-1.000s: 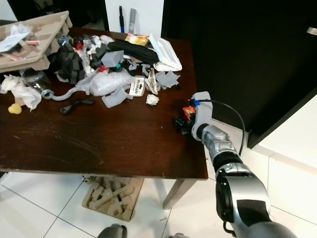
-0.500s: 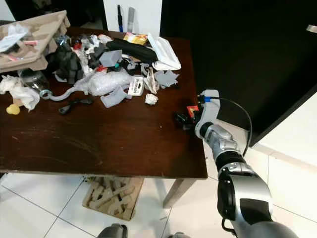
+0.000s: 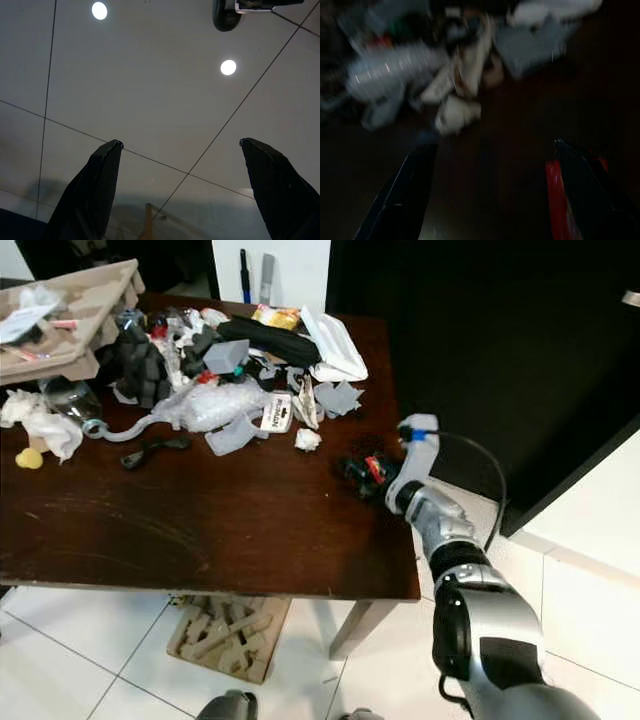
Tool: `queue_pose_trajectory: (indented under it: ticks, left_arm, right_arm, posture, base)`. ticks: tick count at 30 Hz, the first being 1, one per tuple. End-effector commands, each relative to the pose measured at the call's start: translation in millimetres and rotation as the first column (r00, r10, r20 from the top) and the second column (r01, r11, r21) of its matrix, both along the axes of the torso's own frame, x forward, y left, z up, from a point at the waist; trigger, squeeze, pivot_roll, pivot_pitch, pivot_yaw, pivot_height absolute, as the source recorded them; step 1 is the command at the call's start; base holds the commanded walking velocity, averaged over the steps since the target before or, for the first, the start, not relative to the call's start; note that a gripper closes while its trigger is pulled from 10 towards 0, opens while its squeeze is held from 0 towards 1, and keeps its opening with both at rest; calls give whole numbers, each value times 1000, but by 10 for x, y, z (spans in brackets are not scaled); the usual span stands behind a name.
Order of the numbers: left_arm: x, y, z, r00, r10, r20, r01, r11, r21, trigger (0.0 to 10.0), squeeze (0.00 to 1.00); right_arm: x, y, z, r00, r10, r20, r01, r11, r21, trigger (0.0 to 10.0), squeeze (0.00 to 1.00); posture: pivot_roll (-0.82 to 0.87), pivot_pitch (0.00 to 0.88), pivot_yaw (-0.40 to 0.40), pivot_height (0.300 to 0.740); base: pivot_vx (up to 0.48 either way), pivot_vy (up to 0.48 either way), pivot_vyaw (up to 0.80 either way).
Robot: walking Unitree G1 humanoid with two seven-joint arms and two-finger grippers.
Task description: Picking trash to rubbish bin
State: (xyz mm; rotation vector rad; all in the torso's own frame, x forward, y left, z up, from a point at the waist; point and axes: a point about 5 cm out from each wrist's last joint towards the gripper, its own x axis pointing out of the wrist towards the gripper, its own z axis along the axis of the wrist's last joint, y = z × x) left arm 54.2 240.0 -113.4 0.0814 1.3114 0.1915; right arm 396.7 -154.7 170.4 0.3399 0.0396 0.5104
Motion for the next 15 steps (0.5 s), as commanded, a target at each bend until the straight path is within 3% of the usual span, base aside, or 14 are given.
queue_pose_trajectory:
  ticks: [1, 8, 15]
  left_arm:
    - [-148, -88, -40, 999, 13, -44, -14, 1000, -25, 10000, 0]
    - [-161, -112, -46, 999, 17, -42, -18, 999, -30, 10000, 0]
    - [-163, -106, -44, 999, 11, -43, -12, 999, -30, 10000, 0]
  right_arm:
    - [2, -64, 35, 999, -26, 26, 25, 999, 36, 10000, 1000]
    - [-5, -134, -127, 991, -131, -39, 122, 976, -181, 10000, 1000]
    - [-58, -118, -285, 990, -86, -110, 53, 961, -273, 10000, 1000]
  posture:
    - [268, 197, -99, 740]
    - [267, 204, -102, 740]
    - [267, 207, -99, 740]
  base:
    - [0, 0, 0]
    - [0, 0, 0]
    - [0, 0, 0]
